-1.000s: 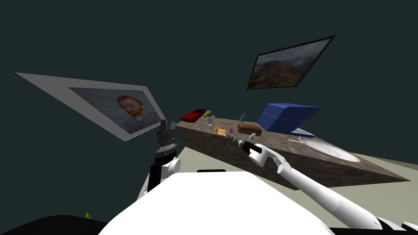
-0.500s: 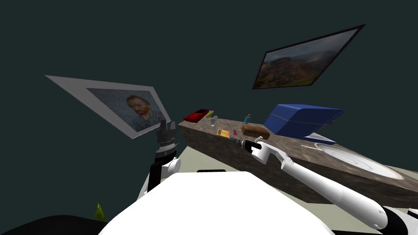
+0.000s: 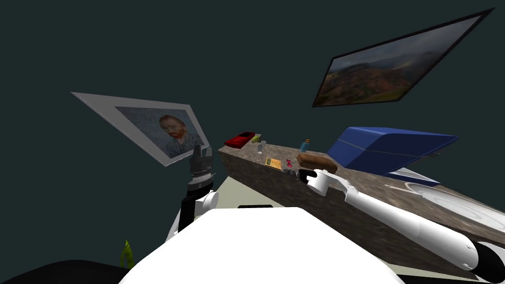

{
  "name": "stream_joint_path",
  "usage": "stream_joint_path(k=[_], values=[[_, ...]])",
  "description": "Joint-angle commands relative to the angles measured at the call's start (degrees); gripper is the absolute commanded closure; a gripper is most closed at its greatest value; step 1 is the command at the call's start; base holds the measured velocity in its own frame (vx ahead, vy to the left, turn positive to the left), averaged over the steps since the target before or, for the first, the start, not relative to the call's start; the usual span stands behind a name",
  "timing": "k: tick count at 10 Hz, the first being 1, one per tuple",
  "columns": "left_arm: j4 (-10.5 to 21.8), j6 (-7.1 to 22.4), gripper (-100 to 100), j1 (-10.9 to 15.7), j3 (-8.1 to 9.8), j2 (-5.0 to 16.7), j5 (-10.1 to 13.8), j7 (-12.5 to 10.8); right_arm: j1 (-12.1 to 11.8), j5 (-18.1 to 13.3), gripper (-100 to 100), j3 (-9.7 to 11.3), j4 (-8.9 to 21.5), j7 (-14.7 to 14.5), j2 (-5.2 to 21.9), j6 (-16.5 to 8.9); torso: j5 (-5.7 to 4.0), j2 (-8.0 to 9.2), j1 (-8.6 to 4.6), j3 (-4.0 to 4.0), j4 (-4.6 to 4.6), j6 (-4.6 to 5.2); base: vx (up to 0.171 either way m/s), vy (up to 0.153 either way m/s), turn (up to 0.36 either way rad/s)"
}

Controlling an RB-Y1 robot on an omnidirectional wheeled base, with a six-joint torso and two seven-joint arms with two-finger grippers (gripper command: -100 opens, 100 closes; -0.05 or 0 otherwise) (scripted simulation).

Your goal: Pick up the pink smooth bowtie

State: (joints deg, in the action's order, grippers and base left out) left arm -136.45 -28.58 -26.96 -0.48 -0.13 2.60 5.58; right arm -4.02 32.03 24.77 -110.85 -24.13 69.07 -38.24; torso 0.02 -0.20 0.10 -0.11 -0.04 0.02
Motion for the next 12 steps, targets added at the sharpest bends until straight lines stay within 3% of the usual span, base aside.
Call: stream_joint_path(k=[1,4,5,9,12], values=[[0.0,0.0,0,0.0,0.00,0.0,0.0,0.0,-0.1,0.5,-100,0.2,0.3,-0.2,1.0,-1.6,0.00,0.00,0.00,0.00,0.00,0.00,0.053,0.026,0.061],[0.0,0.0,0,0.0,0.00,0.0,0.0,0.0,1.9,4.5,-100,2.5,3.6,-1.8,6.0,-7.9,0.00,-0.15,-0.06,-0.08,-0.03,0.00,0.100,0.020,0.153],[0.0,0.0,0,0.0,0.00,0.0,0.0,0.0,1.9,4.5,-100,2.5,3.6,-1.8,6.0,-8.4,-0.01,-0.21,-0.03,-0.13,-0.05,0.01,0.101,0.026,0.043],[0.0,0.0,0,0.0,0.00,0.0,0.0,0.0,3.8,8.8,-100,5.0,7.3,-3.0,10.8,-15.4,0.00,-0.25,-0.01,-0.15,-0.06,0.01,0.112,0.021,0.136],[0.0,0.0,0,0.0,0.01,0.0,0.0,0.0,4.8,11.0,-100,6.2,9.3,-3.4,12.8,-18.8,-0.03,-0.25,-0.05,-0.15,-0.07,0.02,0.120,0.007,0.101]])
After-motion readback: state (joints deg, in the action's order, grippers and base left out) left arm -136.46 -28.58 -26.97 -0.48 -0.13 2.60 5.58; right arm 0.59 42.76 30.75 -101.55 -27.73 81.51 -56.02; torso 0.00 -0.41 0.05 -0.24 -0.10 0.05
